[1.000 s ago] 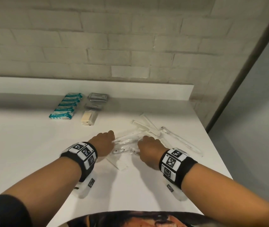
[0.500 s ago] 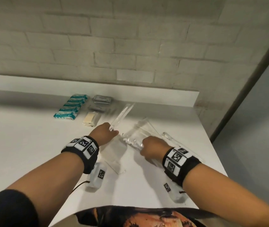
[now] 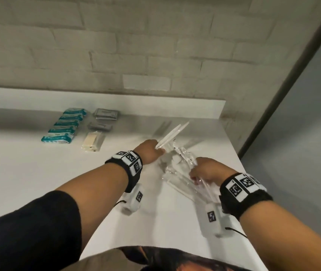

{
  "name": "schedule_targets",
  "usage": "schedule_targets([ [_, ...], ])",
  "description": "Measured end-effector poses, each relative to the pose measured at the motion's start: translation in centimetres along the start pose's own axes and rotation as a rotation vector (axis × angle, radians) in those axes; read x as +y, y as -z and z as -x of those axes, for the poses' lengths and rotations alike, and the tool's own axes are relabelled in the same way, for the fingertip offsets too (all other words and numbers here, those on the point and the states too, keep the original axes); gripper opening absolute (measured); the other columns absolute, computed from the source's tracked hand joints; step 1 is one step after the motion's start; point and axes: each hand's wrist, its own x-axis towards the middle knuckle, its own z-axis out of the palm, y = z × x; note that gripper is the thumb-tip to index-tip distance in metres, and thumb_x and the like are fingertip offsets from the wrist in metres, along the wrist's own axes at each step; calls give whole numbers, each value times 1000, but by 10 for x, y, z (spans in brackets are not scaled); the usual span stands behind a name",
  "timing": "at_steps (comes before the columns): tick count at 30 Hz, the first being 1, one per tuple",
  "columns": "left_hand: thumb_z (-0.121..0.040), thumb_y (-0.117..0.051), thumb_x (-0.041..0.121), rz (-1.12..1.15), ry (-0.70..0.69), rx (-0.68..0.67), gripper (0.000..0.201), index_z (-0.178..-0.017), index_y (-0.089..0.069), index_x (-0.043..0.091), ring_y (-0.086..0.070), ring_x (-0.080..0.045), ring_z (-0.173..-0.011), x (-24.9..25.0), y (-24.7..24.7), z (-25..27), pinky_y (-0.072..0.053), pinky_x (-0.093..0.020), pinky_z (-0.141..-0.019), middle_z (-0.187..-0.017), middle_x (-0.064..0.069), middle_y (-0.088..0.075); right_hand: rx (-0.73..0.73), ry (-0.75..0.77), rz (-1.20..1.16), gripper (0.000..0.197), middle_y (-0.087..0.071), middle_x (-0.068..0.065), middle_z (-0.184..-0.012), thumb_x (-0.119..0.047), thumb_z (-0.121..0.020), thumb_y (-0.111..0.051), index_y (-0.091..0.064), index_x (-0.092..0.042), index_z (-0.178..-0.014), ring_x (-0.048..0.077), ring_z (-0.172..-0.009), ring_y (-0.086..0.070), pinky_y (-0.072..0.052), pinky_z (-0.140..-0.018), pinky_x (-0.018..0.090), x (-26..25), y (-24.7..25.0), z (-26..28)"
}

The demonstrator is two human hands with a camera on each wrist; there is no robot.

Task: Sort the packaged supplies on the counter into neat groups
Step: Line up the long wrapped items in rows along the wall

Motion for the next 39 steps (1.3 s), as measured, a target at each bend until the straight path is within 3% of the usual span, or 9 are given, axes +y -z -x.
schedule_targets([
  [4, -92, -46, 47, -18, -14, -78, 27, -95, -53, 21, -56, -23, -82, 1, -14, -24, -41, -29, -70, -99, -9, -62, 44, -12, -485, 22, -62, 18, -88, -5, -80, -61, -55, -4, -101, 25, -65, -64, -47, -56, 32, 5, -1, -16],
  [8, -93, -46, 45, 73, -26, -108, 29, -102, -54, 18, -59, -22, -82, 5, -18, -31, -47, -35, -74, -99, -10, -63, 30, 173, -498, 23, -63, 8, -96, -5, -86, -56, -64, -15, -104, 21, -84, -61, -48, -80, 35, -15, 6, -30],
  [12, -92, -51, 36, 276, 4, -63, 33, -115, -57, 13, -60, -22, -100, 2, -14, -20, -48, -38, -91, -108, -5, -64, -147, 230, -579, 28, -63, 5, -88, 5, -88, -52, -58, -4, -114, 11, -70, -55, -45, -62, 21, -35, 6, -40],
  [14, -86, -53, 37, 313, -18, -116, 26, -96, -61, 14, -61, -18, -80, -4, -9, -8, -51, -34, -75, -88, -1, -66, -322, 142, -601, 29, -67, 12, -95, 1, -88, -56, -58, -7, -116, 16, -68, -59, -47, -57, 27, -37, 7, -45],
  [16, -78, -55, 37, 351, -5, -238, 22, -81, -57, 15, -49, -19, -62, -12, -1, 6, -40, -26, -55, -71, -2, -56, -433, 44, -548, 27, -71, 15, -94, -2, -87, -58, -60, -9, -113, 21, -64, -62, -49, -53, 30, -39, 10, -50],
  [20, -89, -58, 28, 465, 156, -201, 17, -96, -54, 13, -58, -17, -69, -24, 21, 8, -46, -25, -57, -89, -6, -65, -247, 8, -466, 30, -64, 15, -80, -4, -89, -55, -52, -6, -118, 21, -55, -59, -49, -53, 31, -62, 26, -69],
  [26, -87, -63, 38, 307, 228, -18, 70, -143, -27, 16, -69, -21, -85, -42, 56, -37, -56, -36, -73, -104, -8, -68, 188, 150, 66, 70, -48, 12, -137, -38, -80, -69, -41, -15, -139, 30, -118, -54, -47, -95, 36, -78, 41, -109],
  [34, -93, -42, 0, 306, 259, -54, 53, -143, -36, 18, -64, -25, -85, -66, 63, -40, -50, -28, -66, -116, -14, -63, 202, 418, 278, 40, -53, 3, -135, -14, -91, -51, -56, -25, -130, 25, -118, -55, -45, -98, 33, -91, 12, -105],
  [39, -88, -38, -2, -220, 103, -128, 66, -147, -32, 28, -53, -25, -121, -63, 58, -37, -44, -29, -99, -138, -10, -46, 98, 639, 578, 63, -29, 1, -156, -2, -93, -36, -29, -32, -149, 29, -133, -41, -37, -108, 41, -123, -7, -103],
])
